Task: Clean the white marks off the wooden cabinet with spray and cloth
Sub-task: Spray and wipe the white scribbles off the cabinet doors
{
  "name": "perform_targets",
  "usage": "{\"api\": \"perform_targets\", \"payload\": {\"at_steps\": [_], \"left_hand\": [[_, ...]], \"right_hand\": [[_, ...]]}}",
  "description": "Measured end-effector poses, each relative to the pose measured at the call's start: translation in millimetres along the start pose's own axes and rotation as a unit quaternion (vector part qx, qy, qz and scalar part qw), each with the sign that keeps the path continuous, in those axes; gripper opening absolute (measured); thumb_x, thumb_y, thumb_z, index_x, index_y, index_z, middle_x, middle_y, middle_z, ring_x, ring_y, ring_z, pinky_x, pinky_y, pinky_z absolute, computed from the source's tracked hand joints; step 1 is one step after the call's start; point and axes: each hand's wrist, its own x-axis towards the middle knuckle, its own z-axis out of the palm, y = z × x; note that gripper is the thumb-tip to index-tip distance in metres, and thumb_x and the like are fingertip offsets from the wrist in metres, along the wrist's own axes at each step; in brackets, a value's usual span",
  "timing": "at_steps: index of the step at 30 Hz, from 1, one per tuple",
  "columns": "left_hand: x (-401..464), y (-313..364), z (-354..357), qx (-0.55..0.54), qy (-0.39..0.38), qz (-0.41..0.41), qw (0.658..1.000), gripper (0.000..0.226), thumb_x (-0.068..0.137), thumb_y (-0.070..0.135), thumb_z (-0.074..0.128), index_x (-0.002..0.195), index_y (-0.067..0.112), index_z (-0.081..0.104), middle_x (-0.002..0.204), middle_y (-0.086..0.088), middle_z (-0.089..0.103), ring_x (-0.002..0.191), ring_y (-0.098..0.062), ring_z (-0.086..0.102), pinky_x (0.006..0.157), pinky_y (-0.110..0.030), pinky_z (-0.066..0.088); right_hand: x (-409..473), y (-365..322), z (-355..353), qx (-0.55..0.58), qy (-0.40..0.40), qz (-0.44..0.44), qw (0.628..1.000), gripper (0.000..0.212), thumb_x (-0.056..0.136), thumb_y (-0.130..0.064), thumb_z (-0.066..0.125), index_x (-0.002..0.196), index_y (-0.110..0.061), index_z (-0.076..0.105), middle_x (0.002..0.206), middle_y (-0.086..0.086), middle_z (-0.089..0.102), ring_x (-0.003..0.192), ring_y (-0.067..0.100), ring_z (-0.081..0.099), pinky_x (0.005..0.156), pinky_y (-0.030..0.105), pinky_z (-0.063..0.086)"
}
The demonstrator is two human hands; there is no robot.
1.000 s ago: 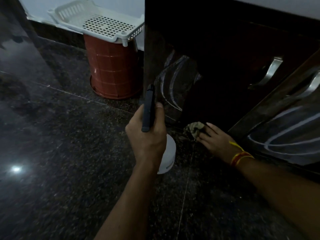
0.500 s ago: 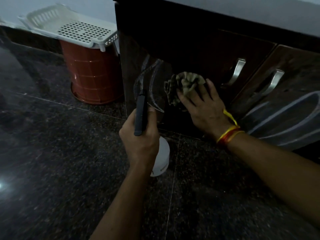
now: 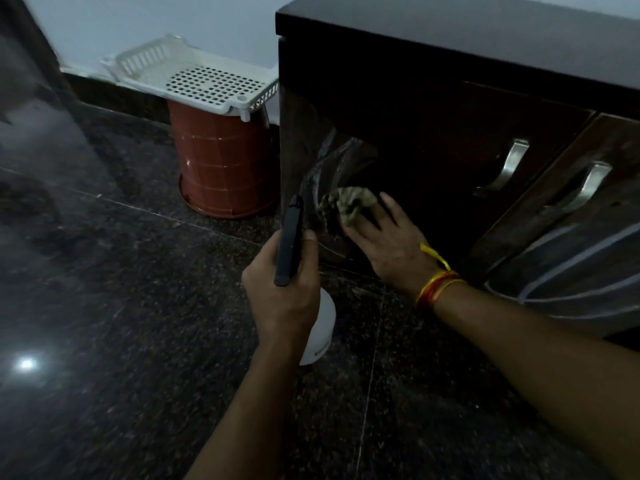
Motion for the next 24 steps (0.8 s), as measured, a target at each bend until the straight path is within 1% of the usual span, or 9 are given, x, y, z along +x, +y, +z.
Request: {"api": "perform_targets", "payload": {"at_steps": [3, 5, 7, 9, 12, 15, 18, 21, 24], "left_hand": [[2, -4, -5, 0.003, 0.001, -0.001, 1.000, 0.027, 0.087, 0.039, 0.058, 0.065, 0.024, 0.053, 0.050, -0.011, 0.049, 0.049, -0.038, 0.051, 0.047, -0.052, 0.045], [4, -6, -9, 0.002, 0.001, 0.000, 1.000, 0.026, 0.087, 0.040, 0.058, 0.066, 0.025, 0.054, 0.049, -0.006, 0.046, 0.049, -0.037, 0.051, 0.047, -0.053, 0.046], [8, -7, -13, 0.002, 0.003, 0.005, 1.000, 0.026, 0.087, 0.039, 0.058, 0.066, 0.025, 0.054, 0.052, -0.008, 0.047, 0.048, -0.038, 0.050, 0.046, -0.053, 0.046], [13, -8, -16, 0.002, 0.009, 0.007, 1.000, 0.027, 0.089, 0.036, 0.059, 0.066, 0.023, 0.054, 0.054, -0.012, 0.048, 0.049, -0.040, 0.049, 0.045, -0.053, 0.046], [21, -6, -19, 0.004, 0.016, 0.012, 1.000, 0.032, 0.091, 0.031, 0.061, 0.061, 0.024, 0.052, 0.050, -0.007, 0.042, 0.050, -0.041, 0.048, 0.045, -0.053, 0.048], [33, -3, -24, 0.012, 0.022, 0.022, 0.999, 0.036, 0.092, 0.027, 0.061, 0.059, 0.025, 0.049, 0.052, -0.014, 0.045, 0.052, -0.045, 0.049, 0.047, -0.053, 0.047], [45, -1, -30, 0.018, 0.025, 0.036, 0.999, 0.030, 0.092, 0.028, 0.061, 0.065, 0.021, 0.050, 0.052, -0.008, 0.042, 0.053, -0.045, 0.050, 0.048, -0.053, 0.049], [53, 0, -35, 0.032, 0.028, 0.047, 0.998, 0.024, 0.090, 0.034, 0.060, 0.067, 0.029, 0.056, 0.054, -0.001, 0.052, 0.051, -0.038, 0.055, 0.049, -0.052, 0.050], [51, -2, -37, 0.029, 0.030, 0.044, 0.998, 0.027, 0.092, 0.031, 0.060, 0.065, 0.034, 0.057, 0.052, 0.005, 0.053, 0.051, -0.035, 0.056, 0.049, -0.051, 0.049]], "right_hand": [[-14, -15, 7, -0.014, -0.063, -0.041, 0.997, 0.047, 0.085, -0.021, 0.044, 0.129, -0.015, 0.058, 0.136, 0.007, 0.055, 0.130, 0.037, 0.044, 0.118, 0.048, -0.001], [-27, -17, 12, -0.005, -0.079, -0.051, 0.996, 0.049, 0.085, -0.019, 0.038, 0.129, -0.014, 0.057, 0.135, 0.008, 0.056, 0.130, 0.036, 0.044, 0.119, 0.048, -0.003], [-35, -12, 11, 0.004, -0.069, -0.032, 0.997, 0.049, 0.085, -0.018, 0.037, 0.130, -0.015, 0.056, 0.133, 0.008, 0.057, 0.127, 0.037, 0.046, 0.118, 0.050, 0.003], [-35, -3, 4, 0.010, -0.039, 0.014, 0.999, 0.050, 0.087, -0.015, 0.042, 0.137, -0.016, 0.048, 0.136, 0.008, 0.053, 0.128, 0.038, 0.041, 0.117, 0.053, 0.007], [-20, 13, -13, 0.026, -0.003, 0.088, 0.996, 0.058, 0.089, -0.016, 0.046, 0.146, -0.017, 0.034, 0.145, 0.009, 0.044, 0.129, 0.041, 0.036, 0.116, 0.054, -0.001], [2, 27, -31, 0.034, 0.024, 0.132, 0.990, 0.061, 0.091, -0.016, 0.045, 0.149, -0.017, 0.026, 0.152, 0.010, 0.034, 0.131, 0.040, 0.030, 0.116, 0.052, -0.005], [22, 30, -42, 0.039, 0.038, 0.137, 0.989, 0.063, 0.090, -0.017, 0.050, 0.149, -0.016, 0.027, 0.154, 0.010, 0.029, 0.133, 0.040, 0.025, 0.116, 0.051, -0.005], [34, 23, -41, 0.038, 0.042, 0.123, 0.991, 0.060, 0.090, -0.015, 0.050, 0.147, -0.015, 0.032, 0.154, 0.010, 0.030, 0.133, 0.040, 0.021, 0.116, 0.049, -0.009], [37, 7, -28, 0.026, 0.028, 0.065, 0.997, 0.057, 0.091, -0.014, 0.044, 0.147, -0.015, 0.032, 0.155, 0.009, 0.030, 0.136, 0.040, 0.022, 0.117, 0.049, -0.009]]}}
